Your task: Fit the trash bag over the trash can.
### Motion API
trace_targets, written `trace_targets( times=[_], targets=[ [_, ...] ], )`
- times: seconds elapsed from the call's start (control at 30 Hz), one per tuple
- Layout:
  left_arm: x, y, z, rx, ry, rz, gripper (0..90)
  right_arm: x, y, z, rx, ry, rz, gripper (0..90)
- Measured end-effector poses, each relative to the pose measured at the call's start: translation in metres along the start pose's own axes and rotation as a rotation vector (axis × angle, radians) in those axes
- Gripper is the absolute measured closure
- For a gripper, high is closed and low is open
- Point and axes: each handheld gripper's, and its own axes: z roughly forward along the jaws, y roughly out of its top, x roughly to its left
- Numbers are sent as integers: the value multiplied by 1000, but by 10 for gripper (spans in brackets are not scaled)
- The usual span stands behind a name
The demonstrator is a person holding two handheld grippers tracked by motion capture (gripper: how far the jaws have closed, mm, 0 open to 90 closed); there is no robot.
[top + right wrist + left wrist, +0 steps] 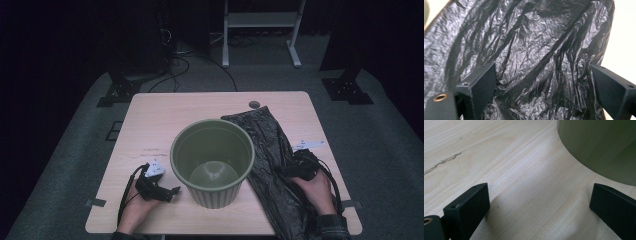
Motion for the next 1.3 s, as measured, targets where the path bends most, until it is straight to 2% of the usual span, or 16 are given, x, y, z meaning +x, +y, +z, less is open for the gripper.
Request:
trace_targets(
  times=[0.1,0.17,0.33,0.4,0.43,0.53,0.57,0.7,0.87,0.97,1.3],
  targets=[
    [0,0,0,0,0,0,15,6,1,2,16,-47,-43,127],
    [0,0,0,0,0,0,15,9,1,2,9,-46,-43,157],
    [0,0,0,0,1,0,15,15,0,-3,-19,-10,-74,564],
    [0,0,0,0,0,0,15,16,0,-4,-20,2,-81,678],
    [0,0,0,0,0,0,15,16,0,-4,-20,2,-81,678],
    [0,0,0,0,0,0,15,17,0,-3,-23,33,-81,860],
    [0,0,0,0,0,0,15,17,0,-3,-23,33,-81,860],
    [0,0,0,0,0,0,15,17,0,-2,-24,104,-76,883],
    [0,0,0,0,1,0,15,24,1,-2,-10,129,-101,884],
    [0,0,0,0,0,0,15,34,3,0,3,156,-116,884],
    [0,0,0,0,1,-2,15,59,11,10,7,201,-181,883]
  ],
)
